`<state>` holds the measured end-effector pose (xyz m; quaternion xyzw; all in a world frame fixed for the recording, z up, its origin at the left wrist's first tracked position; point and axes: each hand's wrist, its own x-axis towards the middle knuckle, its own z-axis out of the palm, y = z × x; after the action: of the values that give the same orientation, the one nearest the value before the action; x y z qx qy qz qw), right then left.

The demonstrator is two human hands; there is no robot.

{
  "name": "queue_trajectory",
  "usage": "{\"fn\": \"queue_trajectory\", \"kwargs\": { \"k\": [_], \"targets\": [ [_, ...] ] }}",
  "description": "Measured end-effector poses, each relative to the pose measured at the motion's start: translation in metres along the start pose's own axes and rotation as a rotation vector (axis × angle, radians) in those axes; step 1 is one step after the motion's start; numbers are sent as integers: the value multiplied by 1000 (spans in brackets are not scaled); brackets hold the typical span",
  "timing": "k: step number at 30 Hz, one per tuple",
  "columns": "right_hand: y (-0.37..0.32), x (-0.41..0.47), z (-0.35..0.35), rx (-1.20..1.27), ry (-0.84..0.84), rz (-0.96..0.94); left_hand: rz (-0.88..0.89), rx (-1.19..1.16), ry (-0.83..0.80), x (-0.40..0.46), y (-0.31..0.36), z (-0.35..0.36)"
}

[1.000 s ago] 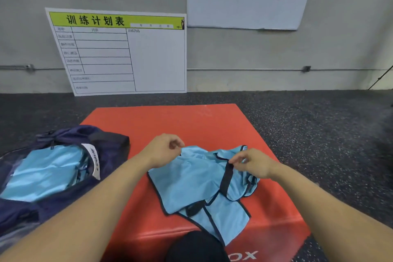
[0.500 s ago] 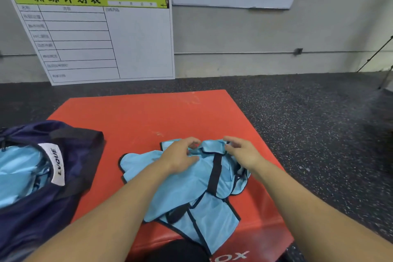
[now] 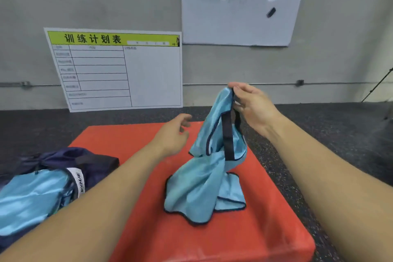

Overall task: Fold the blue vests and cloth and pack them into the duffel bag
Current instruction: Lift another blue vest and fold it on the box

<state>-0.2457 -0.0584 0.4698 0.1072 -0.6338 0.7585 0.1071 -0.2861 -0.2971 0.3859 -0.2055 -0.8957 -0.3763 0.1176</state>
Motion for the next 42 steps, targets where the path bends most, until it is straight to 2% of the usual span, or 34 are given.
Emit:
{"fn": "queue_trajectory", "kwargs": {
  "k": [6, 13, 18, 24, 34, 38, 40, 42],
  "targets": [
    [-87, 3, 43, 115, -59, -77, 135, -65, 98, 19, 66, -60],
    [-124, -12, 51, 113, -116, -81, 206, -48, 70, 21, 114, -70],
    [-136, -20, 28, -25, 21, -89, 173, 81, -22, 9, 103, -71],
    [-131, -22, -19, -232, 264, -34, 98, 129, 25, -8, 76, -129],
    [-118, -31, -14, -316, 285, 42, 75, 286, 265, -18, 77, -216],
    [-116, -34, 3, -423, 157, 78, 99, 275, 379, -25, 91, -233],
    [-116, -40, 17, -514, 0, 82, 95, 248, 373, -30, 105, -235],
    [-114, -47, 34, -558, -193, 84, 65, 154, 290, -36, 119, -234]
  ]
}}
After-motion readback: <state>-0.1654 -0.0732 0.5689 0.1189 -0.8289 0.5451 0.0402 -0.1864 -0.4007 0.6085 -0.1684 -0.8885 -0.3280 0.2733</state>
